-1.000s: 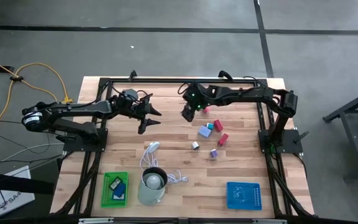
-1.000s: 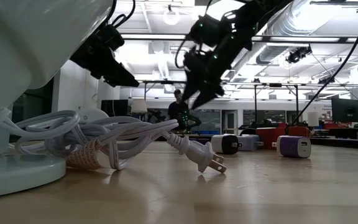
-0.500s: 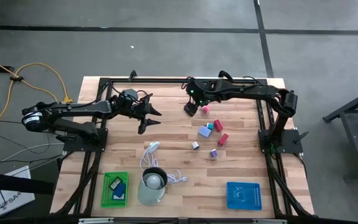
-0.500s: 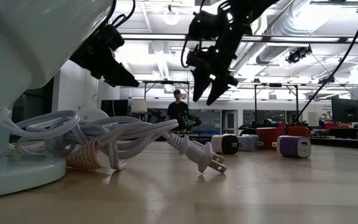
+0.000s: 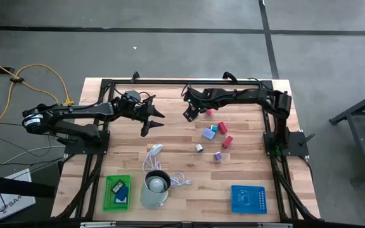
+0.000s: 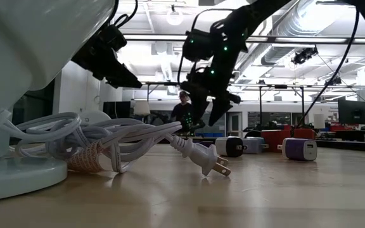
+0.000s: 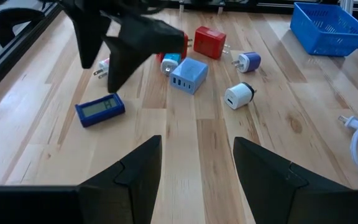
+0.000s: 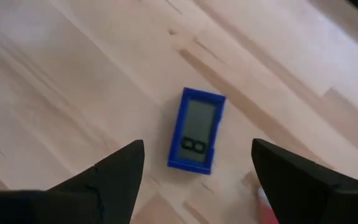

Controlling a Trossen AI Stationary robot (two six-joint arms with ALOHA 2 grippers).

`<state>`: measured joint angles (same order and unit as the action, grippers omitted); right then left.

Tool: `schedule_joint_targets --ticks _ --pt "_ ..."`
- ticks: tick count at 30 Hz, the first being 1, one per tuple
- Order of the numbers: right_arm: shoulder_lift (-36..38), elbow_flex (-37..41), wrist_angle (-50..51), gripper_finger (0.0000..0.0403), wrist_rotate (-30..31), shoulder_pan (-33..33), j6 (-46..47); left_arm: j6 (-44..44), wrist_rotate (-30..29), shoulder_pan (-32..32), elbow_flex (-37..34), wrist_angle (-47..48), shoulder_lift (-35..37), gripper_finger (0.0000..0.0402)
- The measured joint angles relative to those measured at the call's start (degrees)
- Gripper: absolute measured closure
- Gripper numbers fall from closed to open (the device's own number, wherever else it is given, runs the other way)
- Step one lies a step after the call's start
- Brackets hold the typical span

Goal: Pick & Place Office items
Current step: Put the dark blue digital timer into the green basket

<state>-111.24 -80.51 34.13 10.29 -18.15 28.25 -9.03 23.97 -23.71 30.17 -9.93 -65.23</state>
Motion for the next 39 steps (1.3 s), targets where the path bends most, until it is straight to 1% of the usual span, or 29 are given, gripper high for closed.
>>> schedule_joint_targets --ticks 6,13,20,26,30,39 --pt "-0.67 0.0 0.32 0.0118 0.35 1.04 3.21 -0.01 0.0 -0.02 0.02 -0.02 0.0 0.0208" --pt "-0.72 0.0 2.7 0.0118 4.64 2.51 5.67 0.0 0.0 -0.01 0.0 -0.02 0.0 0.0208" --pt "-0.74 0.01 2.99 0.0118 5.74 3.66 7.41 0.02 0.0 0.0 0.0 -0.02 0.0 0.0208" --pt "-0.83 4.25 -1.43 0.0118 6.41 4.67 9.99 0.02 0.0 0.0 0.0 0.0 0.0 0.0208" --pt "-0.83 6.75 -5.7 0.0118 9.01 5.71 11.31 0.02 0.0 0.0 0.0 0.0 0.0 0.0208" --pt "-0.83 8.31 -10.0 0.0118 12.13 6.93 13.35 0.01 0.0 -0.02 0.0 -0.02 0.0 0.0208"
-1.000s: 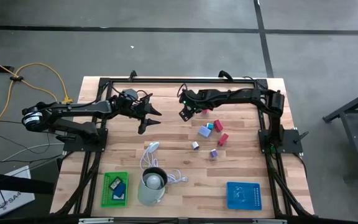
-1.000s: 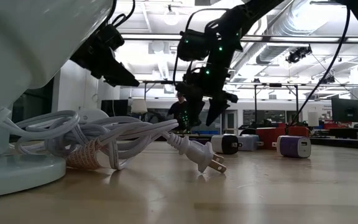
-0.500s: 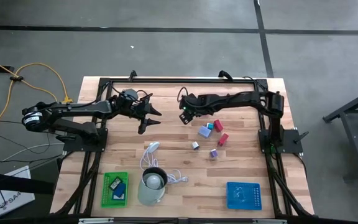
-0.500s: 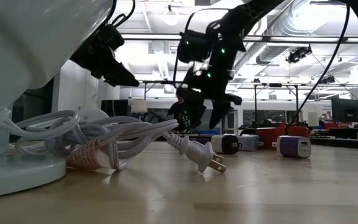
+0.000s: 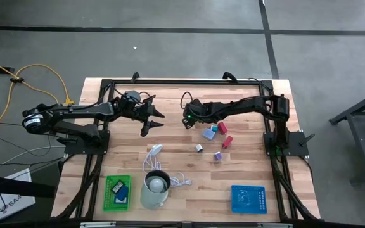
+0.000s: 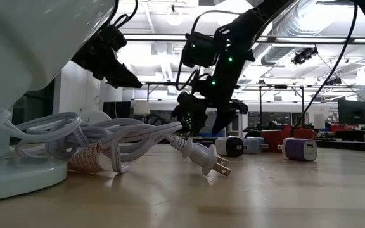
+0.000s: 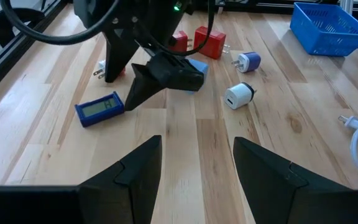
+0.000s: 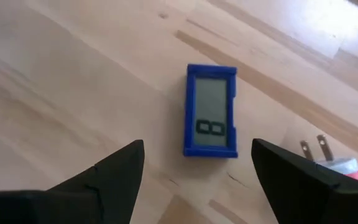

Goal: Pick & Place Office items
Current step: Put the dark blue digital timer into the green basket

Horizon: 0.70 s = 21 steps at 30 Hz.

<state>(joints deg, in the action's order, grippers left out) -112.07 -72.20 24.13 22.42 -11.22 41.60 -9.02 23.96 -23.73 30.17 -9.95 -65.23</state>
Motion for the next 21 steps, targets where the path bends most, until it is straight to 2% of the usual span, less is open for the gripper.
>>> schedule_joint_targets --ticks 8,21 --pt "0.0 3.75 -3.41 0.0118 -0.84 -0.01 3.37 0.0 0.0 0.02 0.01 0.01 0.0 0.0208" --pt "0.08 8.51 -12.37 0.0118 -2.38 -0.88 3.9 0.0 0.0 0.02 0.0 0.02 0.0 0.0208"
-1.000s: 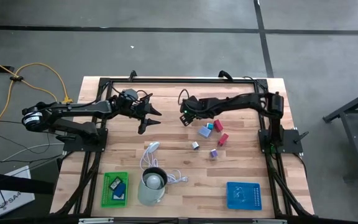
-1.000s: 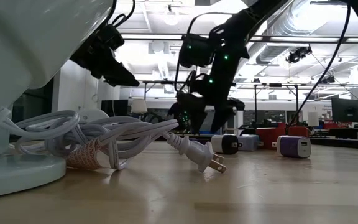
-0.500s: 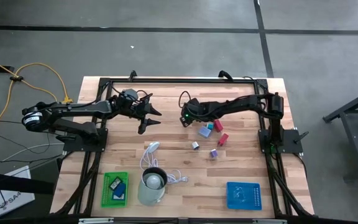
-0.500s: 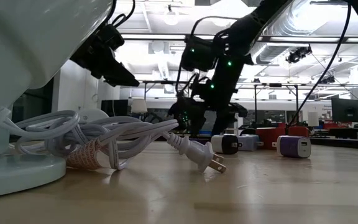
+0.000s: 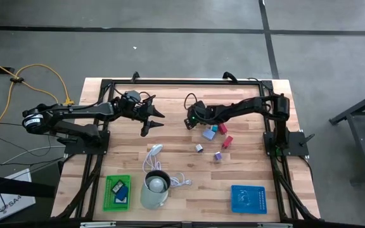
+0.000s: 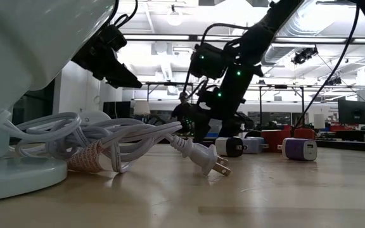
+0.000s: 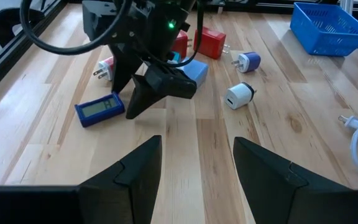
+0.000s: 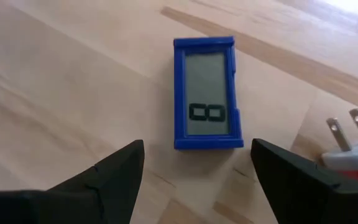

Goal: Pick & Place Office items
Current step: Put the dark blue digital timer into the green basket

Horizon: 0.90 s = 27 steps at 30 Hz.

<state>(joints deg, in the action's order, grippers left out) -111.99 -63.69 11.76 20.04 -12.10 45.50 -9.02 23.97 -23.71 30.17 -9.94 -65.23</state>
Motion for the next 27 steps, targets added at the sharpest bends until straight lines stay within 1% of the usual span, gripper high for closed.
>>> schedule_joint_targets --ticks 4,11,17,23,27 --pt "0.0 0.1 -0.61 0.0118 1.41 -0.09 -0.1 0.0 0.0 0.0 0.0 0.0 0.0 0.0208" --pt "-0.11 0.05 -2.46 0.0118 1.54 -0.99 -1.43 0.0 0.0 -0.02 0.0 0.0 0.0 0.0208" --pt "-3.25 -0.17 -5.84 0.0118 1.45 -1.29 -1.99 0.0 -0.02 -0.02 0.0 -0.02 -0.02 0.0208" --pt "-3.44 -0.1 -5.98 0.0118 5.91 0.26 -2.23 0.0 0.0 -0.02 0.0 -0.46 -0.02 0.0208" --pt "-3.41 -0.1 -5.84 0.0118 6.36 0.17 -2.23 -0.01 0.0 -0.01 0.0 -0.62 -0.02 0.0208"
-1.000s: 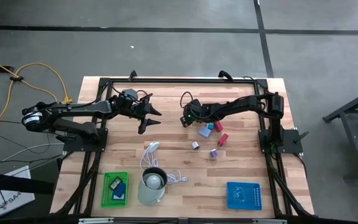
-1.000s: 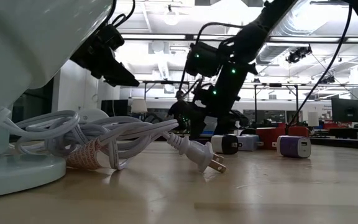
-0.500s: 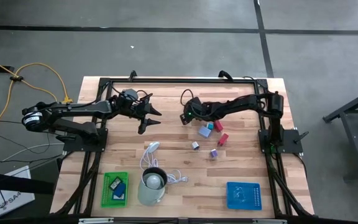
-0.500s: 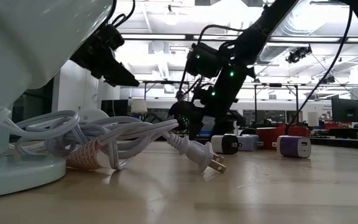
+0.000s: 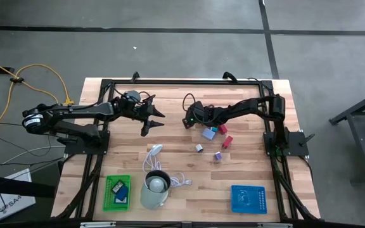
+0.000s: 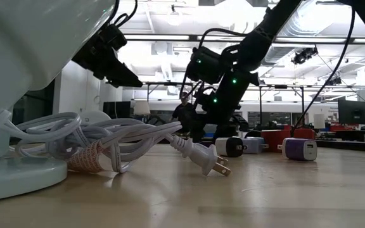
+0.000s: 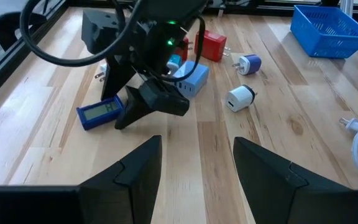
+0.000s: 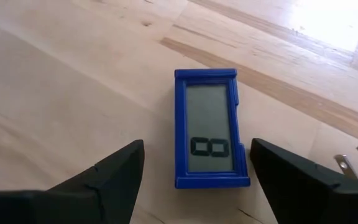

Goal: Pick & Place Office items
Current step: Put the dark blue digital timer into the green basket

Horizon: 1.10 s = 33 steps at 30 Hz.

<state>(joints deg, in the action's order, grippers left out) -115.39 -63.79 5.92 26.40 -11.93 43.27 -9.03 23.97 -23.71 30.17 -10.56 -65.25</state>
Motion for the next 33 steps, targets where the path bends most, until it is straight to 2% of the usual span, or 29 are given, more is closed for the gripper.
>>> schedule_joint_targets --ticks 4,12,20,33 --pt "0.0 0.02 0.19 0.0132 0.28 -0.04 0.02 0.01 -0.02 -0.01 0.0 -0.01 0.0 0.0208" --pt "0.0 0.11 0.28 0.0199 0.89 -0.08 0.04 0.01 0.0 0.0 0.0 0.01 0.0 0.0208" --pt "0.0 0.11 0.25 0.0245 0.93 -0.08 0.04 0.01 -0.02 0.01 0.0 0.0 0.0 0.0208" --pt "0.0 0.11 0.32 0.025 1.75 -0.06 0.02 0.01 -0.02 0.0 0.01 -0.01 0.0 0.0208"
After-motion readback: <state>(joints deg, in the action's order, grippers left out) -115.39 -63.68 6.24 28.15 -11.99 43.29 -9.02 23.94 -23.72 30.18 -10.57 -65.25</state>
